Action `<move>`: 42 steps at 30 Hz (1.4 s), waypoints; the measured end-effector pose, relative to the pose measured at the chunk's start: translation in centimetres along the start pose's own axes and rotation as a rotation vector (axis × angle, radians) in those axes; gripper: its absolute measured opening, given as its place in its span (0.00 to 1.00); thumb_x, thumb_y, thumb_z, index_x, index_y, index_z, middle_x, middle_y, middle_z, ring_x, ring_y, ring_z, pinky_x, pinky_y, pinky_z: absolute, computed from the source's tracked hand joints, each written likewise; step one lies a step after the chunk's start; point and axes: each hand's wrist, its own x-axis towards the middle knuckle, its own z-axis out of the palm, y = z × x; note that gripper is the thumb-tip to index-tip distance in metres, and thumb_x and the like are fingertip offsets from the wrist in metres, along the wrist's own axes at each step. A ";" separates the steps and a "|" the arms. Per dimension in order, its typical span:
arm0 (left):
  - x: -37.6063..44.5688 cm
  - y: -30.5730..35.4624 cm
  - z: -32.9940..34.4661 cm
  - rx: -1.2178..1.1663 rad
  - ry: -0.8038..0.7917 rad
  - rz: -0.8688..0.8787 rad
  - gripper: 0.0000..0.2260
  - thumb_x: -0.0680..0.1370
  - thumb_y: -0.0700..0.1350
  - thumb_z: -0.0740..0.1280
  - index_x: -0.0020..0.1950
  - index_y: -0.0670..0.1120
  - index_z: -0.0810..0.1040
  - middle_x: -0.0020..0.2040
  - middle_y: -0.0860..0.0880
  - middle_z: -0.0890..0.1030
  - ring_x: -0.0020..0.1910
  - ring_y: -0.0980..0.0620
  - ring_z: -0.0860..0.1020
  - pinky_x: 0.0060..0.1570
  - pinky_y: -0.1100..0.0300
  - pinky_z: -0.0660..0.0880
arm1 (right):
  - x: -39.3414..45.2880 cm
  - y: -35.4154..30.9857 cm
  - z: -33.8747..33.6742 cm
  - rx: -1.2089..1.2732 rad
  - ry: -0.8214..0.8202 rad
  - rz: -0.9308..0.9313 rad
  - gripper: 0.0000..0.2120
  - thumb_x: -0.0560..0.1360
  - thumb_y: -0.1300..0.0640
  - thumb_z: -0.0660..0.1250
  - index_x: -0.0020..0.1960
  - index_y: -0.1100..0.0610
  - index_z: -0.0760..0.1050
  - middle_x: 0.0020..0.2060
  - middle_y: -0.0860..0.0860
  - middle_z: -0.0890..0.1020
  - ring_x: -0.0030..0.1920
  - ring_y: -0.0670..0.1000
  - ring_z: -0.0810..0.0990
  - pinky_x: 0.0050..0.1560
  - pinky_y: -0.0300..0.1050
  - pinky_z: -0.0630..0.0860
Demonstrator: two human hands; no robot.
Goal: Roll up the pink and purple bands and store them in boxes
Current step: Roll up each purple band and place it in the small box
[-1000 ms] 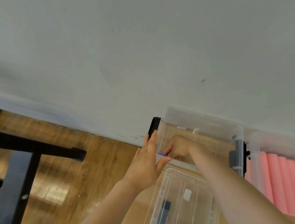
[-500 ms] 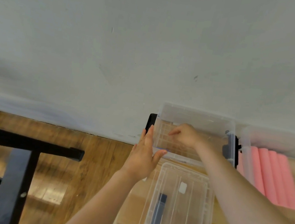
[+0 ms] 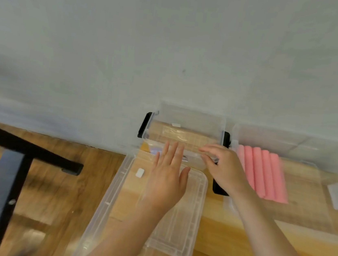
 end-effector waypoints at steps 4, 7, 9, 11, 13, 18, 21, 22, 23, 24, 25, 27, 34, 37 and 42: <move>-3.9 4.9 2.7 -0.050 -0.036 0.009 0.32 0.75 0.59 0.39 0.76 0.45 0.53 0.76 0.49 0.53 0.72 0.56 0.41 0.71 0.57 0.40 | -5.8 2.4 -2.6 -0.021 0.051 -0.035 0.10 0.75 0.61 0.66 0.55 0.56 0.80 0.51 0.46 0.79 0.53 0.43 0.76 0.56 0.34 0.69; -6.2 7.6 6.1 -0.038 -0.101 0.054 0.35 0.73 0.60 0.38 0.76 0.45 0.53 0.76 0.49 0.54 0.73 0.56 0.44 0.73 0.55 0.44 | -10.3 5.8 -3.7 -0.023 0.075 -0.058 0.09 0.75 0.62 0.66 0.53 0.55 0.81 0.48 0.44 0.79 0.51 0.43 0.77 0.53 0.31 0.70; -7.6 8.7 9.0 -0.027 -0.114 0.081 0.34 0.73 0.59 0.41 0.75 0.43 0.54 0.75 0.45 0.57 0.75 0.50 0.51 0.73 0.52 0.50 | -13.4 8.4 -4.0 -0.077 0.113 -0.091 0.09 0.75 0.62 0.66 0.52 0.55 0.81 0.50 0.46 0.81 0.52 0.42 0.76 0.56 0.31 0.68; -8.9 9.7 11.9 0.036 -0.053 0.101 0.32 0.75 0.56 0.48 0.75 0.40 0.54 0.74 0.41 0.59 0.73 0.44 0.57 0.71 0.49 0.56 | -16.4 10.8 -4.1 -0.163 0.234 -0.132 0.10 0.74 0.62 0.65 0.52 0.57 0.81 0.53 0.50 0.81 0.56 0.43 0.74 0.60 0.31 0.64; -9.9 10.3 14.1 0.138 0.077 0.118 0.30 0.76 0.53 0.51 0.75 0.39 0.56 0.74 0.39 0.57 0.74 0.41 0.55 0.69 0.45 0.56 | -18.8 12.7 -4.1 -0.247 0.396 -0.191 0.12 0.75 0.59 0.61 0.54 0.60 0.80 0.56 0.52 0.80 0.60 0.45 0.72 0.65 0.32 0.62; -12.3 9.7 18.3 0.244 0.200 0.290 0.31 0.75 0.51 0.53 0.75 0.37 0.53 0.75 0.38 0.52 0.74 0.41 0.47 0.71 0.46 0.45 | -22.0 16.3 -2.0 -0.307 0.587 -0.278 0.14 0.75 0.60 0.59 0.56 0.62 0.78 0.58 0.55 0.78 0.62 0.50 0.72 0.66 0.38 0.64; -14.0 9.1 20.2 0.318 0.115 0.303 0.32 0.75 0.53 0.52 0.74 0.37 0.54 0.75 0.38 0.53 0.74 0.41 0.49 0.72 0.44 0.48 | -24.4 18.5 0.4 -0.328 0.607 -0.297 0.12 0.74 0.64 0.61 0.54 0.64 0.78 0.58 0.57 0.78 0.61 0.52 0.73 0.65 0.42 0.67; -14.0 9.0 20.6 0.349 0.074 0.285 0.32 0.76 0.54 0.51 0.74 0.37 0.53 0.75 0.38 0.53 0.75 0.42 0.49 0.72 0.43 0.51 | -24.7 19.3 1.1 -0.323 0.576 -0.268 0.12 0.73 0.63 0.62 0.53 0.63 0.79 0.57 0.57 0.79 0.60 0.52 0.73 0.64 0.42 0.66; -14.4 9.2 20.7 0.363 0.023 0.265 0.31 0.78 0.55 0.51 0.75 0.37 0.51 0.76 0.39 0.51 0.75 0.42 0.48 0.72 0.43 0.50 | -25.4 19.6 1.6 -0.321 0.545 -0.231 0.12 0.72 0.63 0.63 0.53 0.63 0.79 0.55 0.57 0.80 0.59 0.52 0.74 0.63 0.40 0.65; -14.8 9.2 20.9 0.378 -0.026 0.250 0.31 0.79 0.55 0.51 0.75 0.38 0.48 0.76 0.40 0.47 0.75 0.43 0.45 0.72 0.45 0.47 | -26.3 19.7 2.2 -0.330 0.515 -0.194 0.12 0.70 0.62 0.64 0.52 0.63 0.80 0.53 0.57 0.81 0.57 0.53 0.76 0.61 0.39 0.65; -15.4 9.2 20.7 0.375 -0.086 0.226 0.30 0.80 0.56 0.50 0.76 0.40 0.45 0.77 0.41 0.45 0.75 0.44 0.42 0.72 0.48 0.42 | -27.2 19.6 2.6 -0.332 0.473 -0.155 0.13 0.69 0.61 0.65 0.51 0.63 0.80 0.52 0.57 0.81 0.55 0.55 0.78 0.60 0.38 0.64; -17.3 9.5 20.1 0.398 -0.133 0.225 0.30 0.81 0.56 0.50 0.76 0.41 0.45 0.77 0.43 0.45 0.75 0.46 0.42 0.72 0.50 0.40 | -28.8 18.6 3.2 -0.336 0.421 -0.118 0.13 0.69 0.63 0.67 0.53 0.63 0.80 0.52 0.59 0.81 0.54 0.57 0.80 0.59 0.34 0.62; -29.3 8.0 18.3 0.382 -0.173 0.155 0.30 0.80 0.57 0.49 0.76 0.40 0.49 0.77 0.42 0.50 0.75 0.45 0.45 0.72 0.48 0.43 | -37.8 13.2 7.9 -0.303 0.309 0.032 0.20 0.77 0.56 0.62 0.68 0.59 0.69 0.66 0.55 0.72 0.67 0.51 0.68 0.67 0.36 0.58; -32.8 6.7 17.4 0.397 -0.127 0.140 0.31 0.80 0.58 0.49 0.76 0.41 0.47 0.77 0.43 0.49 0.75 0.46 0.44 0.72 0.49 0.42 | -40.3 11.5 9.5 -0.312 0.284 0.026 0.21 0.78 0.54 0.60 0.69 0.58 0.67 0.68 0.53 0.70 0.69 0.49 0.66 0.67 0.35 0.57; -35.4 3.2 13.6 0.460 0.001 0.074 0.30 0.81 0.58 0.49 0.76 0.41 0.45 0.77 0.44 0.45 0.75 0.47 0.42 0.71 0.49 0.40 | -41.4 8.3 11.6 -0.256 0.225 -0.037 0.22 0.78 0.53 0.61 0.70 0.57 0.67 0.69 0.52 0.70 0.69 0.49 0.66 0.66 0.35 0.58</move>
